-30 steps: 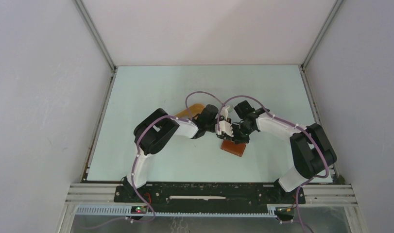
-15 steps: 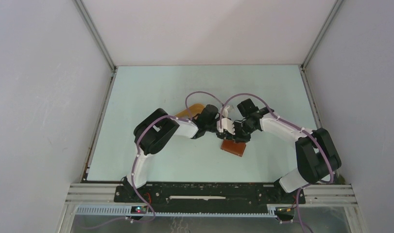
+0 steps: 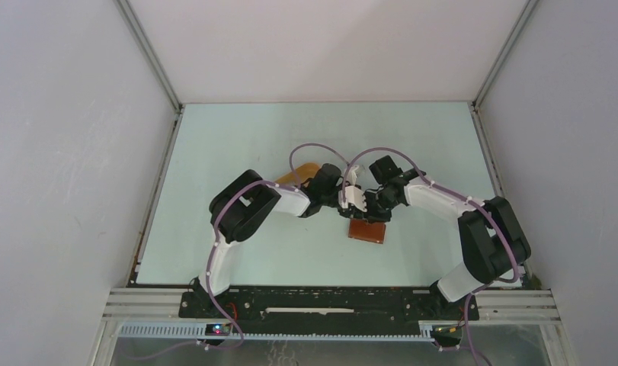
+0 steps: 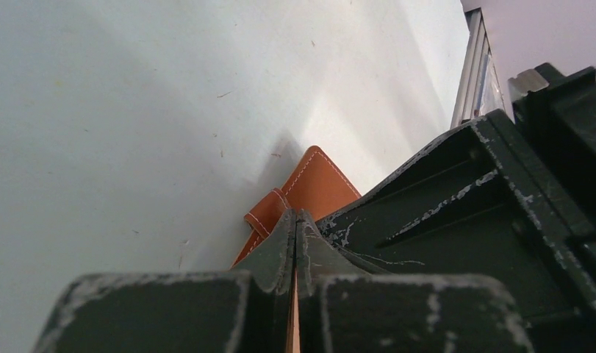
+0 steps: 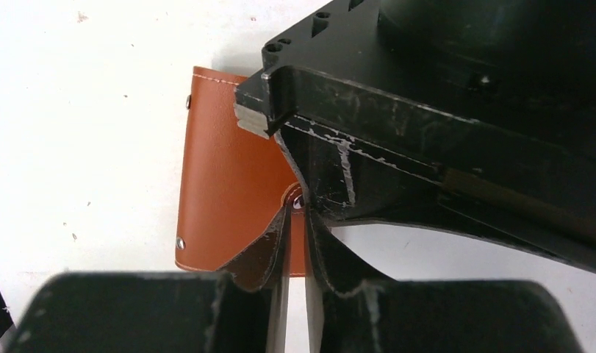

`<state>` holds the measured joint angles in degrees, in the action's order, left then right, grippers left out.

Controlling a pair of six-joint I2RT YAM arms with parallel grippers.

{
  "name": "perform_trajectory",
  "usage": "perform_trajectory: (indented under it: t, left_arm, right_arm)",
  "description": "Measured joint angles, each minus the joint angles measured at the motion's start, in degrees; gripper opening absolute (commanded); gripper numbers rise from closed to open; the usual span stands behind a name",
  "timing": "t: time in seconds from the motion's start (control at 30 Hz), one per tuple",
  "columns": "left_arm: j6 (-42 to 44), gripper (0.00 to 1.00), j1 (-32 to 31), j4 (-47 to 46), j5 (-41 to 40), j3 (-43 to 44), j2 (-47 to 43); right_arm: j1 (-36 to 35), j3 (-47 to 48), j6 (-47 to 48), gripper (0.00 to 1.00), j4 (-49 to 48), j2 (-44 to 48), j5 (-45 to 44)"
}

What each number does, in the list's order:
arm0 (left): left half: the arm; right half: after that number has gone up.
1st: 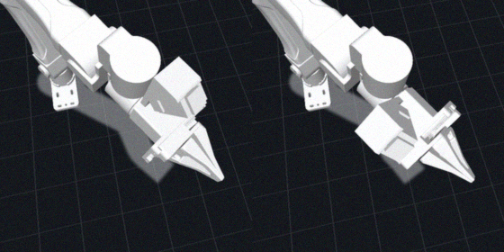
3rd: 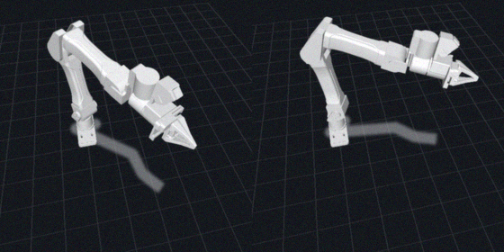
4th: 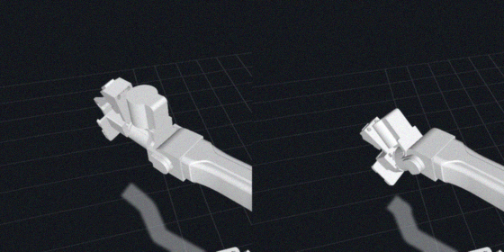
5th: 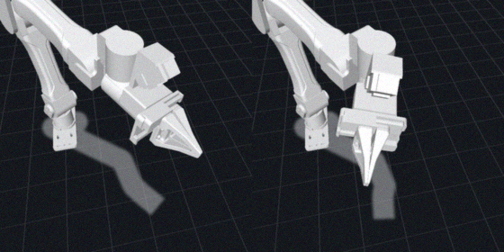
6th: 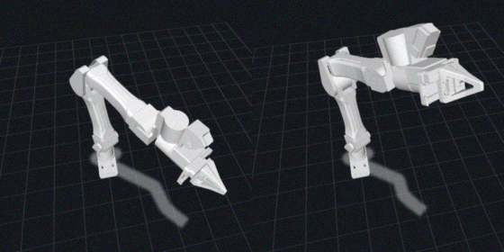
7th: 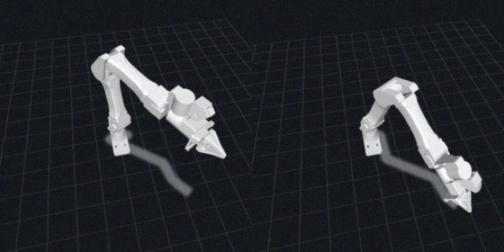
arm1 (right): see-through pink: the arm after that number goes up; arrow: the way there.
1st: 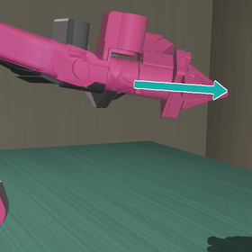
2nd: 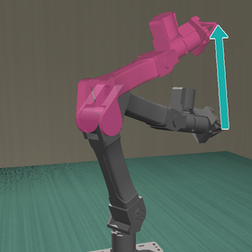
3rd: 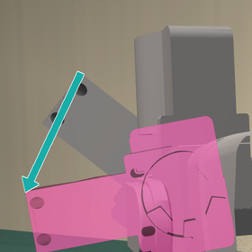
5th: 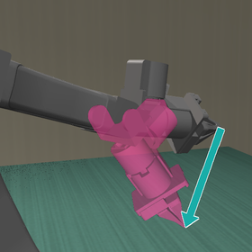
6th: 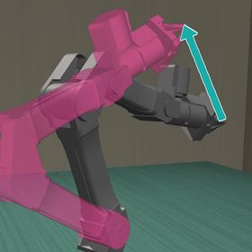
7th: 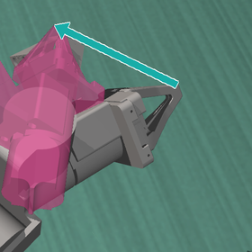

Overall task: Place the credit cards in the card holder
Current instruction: Close the card holder at the center of the board.

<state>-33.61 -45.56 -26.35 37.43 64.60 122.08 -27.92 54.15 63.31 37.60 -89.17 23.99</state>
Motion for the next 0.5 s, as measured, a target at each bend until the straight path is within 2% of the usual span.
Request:
perform_trajectory:
  t: [0.5]
  left_arm:
    - [-0.04,0.0,0.28,-1.07,0.42,-0.81,0.0]
  right_arm:
    - [-2.34,-0.09,0.09,0.2,-0.11,-1.11,-2.27]
